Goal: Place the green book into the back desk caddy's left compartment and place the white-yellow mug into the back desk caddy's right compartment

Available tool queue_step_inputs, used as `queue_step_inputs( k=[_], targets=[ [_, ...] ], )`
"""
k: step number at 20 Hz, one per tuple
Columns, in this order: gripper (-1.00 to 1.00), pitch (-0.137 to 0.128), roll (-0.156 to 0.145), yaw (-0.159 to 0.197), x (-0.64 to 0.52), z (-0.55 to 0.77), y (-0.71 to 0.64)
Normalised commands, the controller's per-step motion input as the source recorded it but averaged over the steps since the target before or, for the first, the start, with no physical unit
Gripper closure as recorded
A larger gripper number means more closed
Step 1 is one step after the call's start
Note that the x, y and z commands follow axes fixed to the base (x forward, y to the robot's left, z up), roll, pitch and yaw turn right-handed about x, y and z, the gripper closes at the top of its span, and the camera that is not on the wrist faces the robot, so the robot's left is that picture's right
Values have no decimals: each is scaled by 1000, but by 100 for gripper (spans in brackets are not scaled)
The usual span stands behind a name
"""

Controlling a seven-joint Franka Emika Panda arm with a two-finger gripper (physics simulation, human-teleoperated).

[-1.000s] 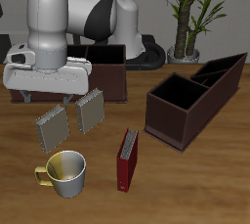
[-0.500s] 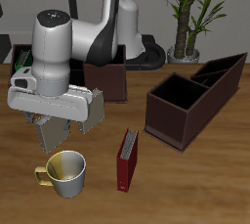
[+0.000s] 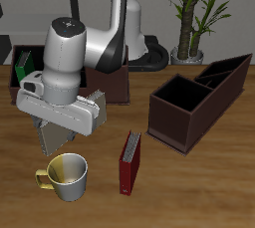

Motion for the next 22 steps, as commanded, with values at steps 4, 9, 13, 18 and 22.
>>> queue_step_inputs(
  k=[4, 9, 13, 18, 22],
  targets=[
    [-100, 24, -20, -170, 165, -108, 40],
    [-100, 22, -5, -136, 94, -168, 39],
    [-100, 41, 18, -60, 101, -309, 49],
    [-100, 35, -6, -76, 50, -251, -42],
    [-100, 64, 2, -81, 62, -405, -77]
  ],
)
